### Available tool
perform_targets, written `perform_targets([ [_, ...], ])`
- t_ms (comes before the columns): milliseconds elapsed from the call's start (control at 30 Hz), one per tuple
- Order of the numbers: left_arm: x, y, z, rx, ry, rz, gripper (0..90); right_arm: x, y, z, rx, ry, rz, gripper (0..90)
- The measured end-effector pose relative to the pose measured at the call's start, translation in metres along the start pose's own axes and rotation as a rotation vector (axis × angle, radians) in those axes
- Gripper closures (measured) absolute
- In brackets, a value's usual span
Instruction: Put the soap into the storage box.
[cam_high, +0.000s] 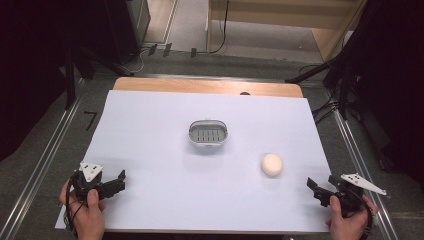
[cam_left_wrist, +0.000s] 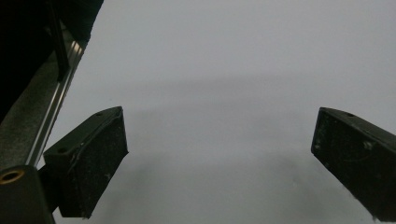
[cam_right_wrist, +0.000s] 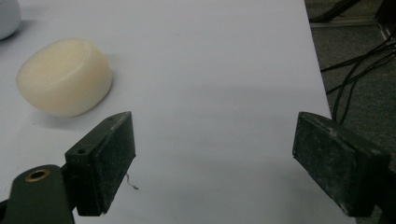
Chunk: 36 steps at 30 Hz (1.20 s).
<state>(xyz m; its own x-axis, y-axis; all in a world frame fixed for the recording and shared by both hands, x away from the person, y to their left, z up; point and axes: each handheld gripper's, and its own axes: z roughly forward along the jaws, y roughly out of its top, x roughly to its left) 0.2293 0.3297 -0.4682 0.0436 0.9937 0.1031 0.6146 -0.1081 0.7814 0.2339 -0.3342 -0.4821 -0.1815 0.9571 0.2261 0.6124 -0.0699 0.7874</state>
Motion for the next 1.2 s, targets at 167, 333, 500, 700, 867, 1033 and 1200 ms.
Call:
perform_targets([
  [167,-0.001,0.0,0.0,0.006,0.004,0.009,4.4,0.006,0.002,0.001,0.001,0.01,-0.011,14.1],
  [333,-0.001,0.0,0.0,0.006,0.004,0.008,4.4,0.017,0.004,0.004,0.01,0.026,-0.029,14.1],
  [500,-0.002,0.0,0.0,0.003,0.01,0.017,4.3,0.025,0.006,0.005,0.008,0.049,-0.032,14.2],
  [700,-0.002,0.0,0.0,0.002,0.008,0.021,4.3,0.032,0.008,0.006,0.007,0.068,-0.026,14.1],
  [867,-0.002,0.0,0.0,0.005,0.011,0.024,4.4,0.039,0.01,0.009,0.016,0.081,-0.024,14.2],
  [1033,-0.003,0.0,0.0,0.005,0.016,0.026,4.3,0.044,0.011,0.012,0.022,0.09,-0.03,14.2],
  [1200,-0.003,0.0,0.0,0.007,0.02,0.027,4.4,0.055,0.013,0.018,0.037,0.106,-0.045,14.2],
])
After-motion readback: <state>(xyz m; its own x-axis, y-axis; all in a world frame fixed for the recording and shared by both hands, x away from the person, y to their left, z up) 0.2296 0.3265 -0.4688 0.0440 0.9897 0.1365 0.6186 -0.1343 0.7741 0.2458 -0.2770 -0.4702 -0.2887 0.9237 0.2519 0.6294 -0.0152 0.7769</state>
